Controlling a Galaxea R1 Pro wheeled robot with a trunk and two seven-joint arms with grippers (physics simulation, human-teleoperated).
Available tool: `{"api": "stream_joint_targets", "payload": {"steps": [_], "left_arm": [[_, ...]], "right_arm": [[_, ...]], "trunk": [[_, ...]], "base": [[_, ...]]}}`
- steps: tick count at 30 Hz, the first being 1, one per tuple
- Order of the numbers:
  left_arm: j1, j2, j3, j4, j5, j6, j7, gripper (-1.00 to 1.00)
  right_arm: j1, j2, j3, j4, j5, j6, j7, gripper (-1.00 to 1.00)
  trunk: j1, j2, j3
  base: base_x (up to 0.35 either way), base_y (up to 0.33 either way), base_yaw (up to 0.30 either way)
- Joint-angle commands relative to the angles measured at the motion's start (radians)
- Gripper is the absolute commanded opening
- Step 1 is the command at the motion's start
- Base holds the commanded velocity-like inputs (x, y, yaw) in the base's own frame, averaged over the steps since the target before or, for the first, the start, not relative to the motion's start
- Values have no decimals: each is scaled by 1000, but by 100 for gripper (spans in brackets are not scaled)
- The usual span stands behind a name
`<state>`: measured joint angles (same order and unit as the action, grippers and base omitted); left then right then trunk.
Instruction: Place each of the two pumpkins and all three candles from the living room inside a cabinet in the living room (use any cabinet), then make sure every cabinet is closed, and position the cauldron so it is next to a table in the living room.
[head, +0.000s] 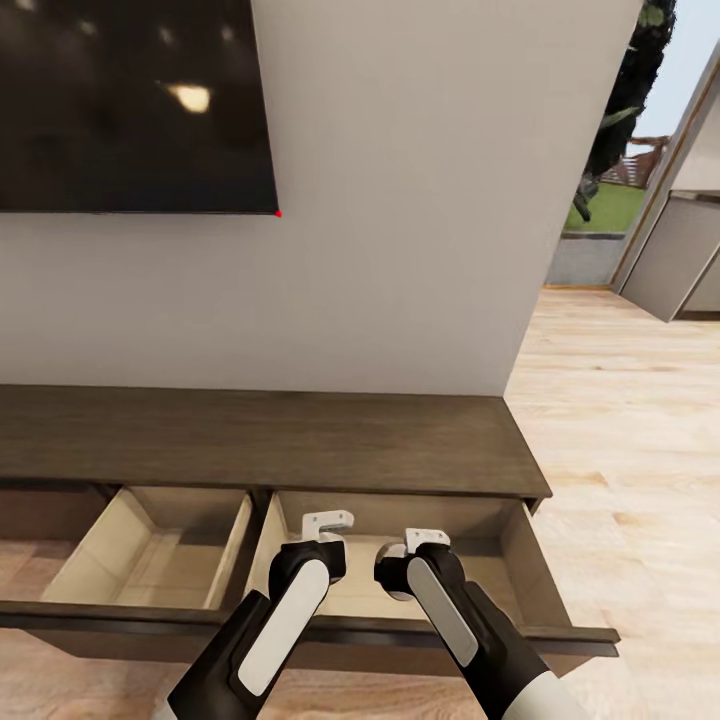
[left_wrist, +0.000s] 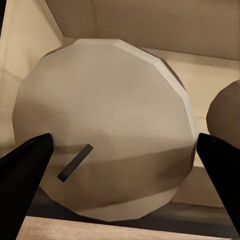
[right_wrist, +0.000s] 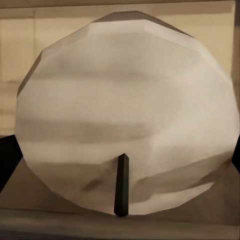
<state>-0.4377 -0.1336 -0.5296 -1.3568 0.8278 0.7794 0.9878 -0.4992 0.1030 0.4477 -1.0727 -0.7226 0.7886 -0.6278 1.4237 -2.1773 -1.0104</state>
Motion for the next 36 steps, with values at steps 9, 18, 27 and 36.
{"api": "stream_joint_targets", "payload": {"steps": [9, 18, 27, 36], "left_arm": [[-1, 0, -1, -1, 7, -5, 8, -100], [-1, 0, -1, -4, 7, -8, 4, -100], [-1, 0, 0, -13, 7, -8, 2, -100], [-1, 0, 0, -16, 7, -8, 2, -100]], "right_arm": [[-1, -1, 2, 3, -9, -22, -4, -100], [-1, -2, 6, 2, -9, -86, 5, -100], [-1, -2, 6, 3, -9, -89, 5, -100], [-1, -2, 6, 2, -9, -89, 5, -100]], "trunk": [[34, -64, -29], [69, -127, -57], [103, -190, -86], [103, -190, -86]], "base": [[0, 0, 0], [0, 0, 0], [0, 0, 0], [0, 0, 0]]}}
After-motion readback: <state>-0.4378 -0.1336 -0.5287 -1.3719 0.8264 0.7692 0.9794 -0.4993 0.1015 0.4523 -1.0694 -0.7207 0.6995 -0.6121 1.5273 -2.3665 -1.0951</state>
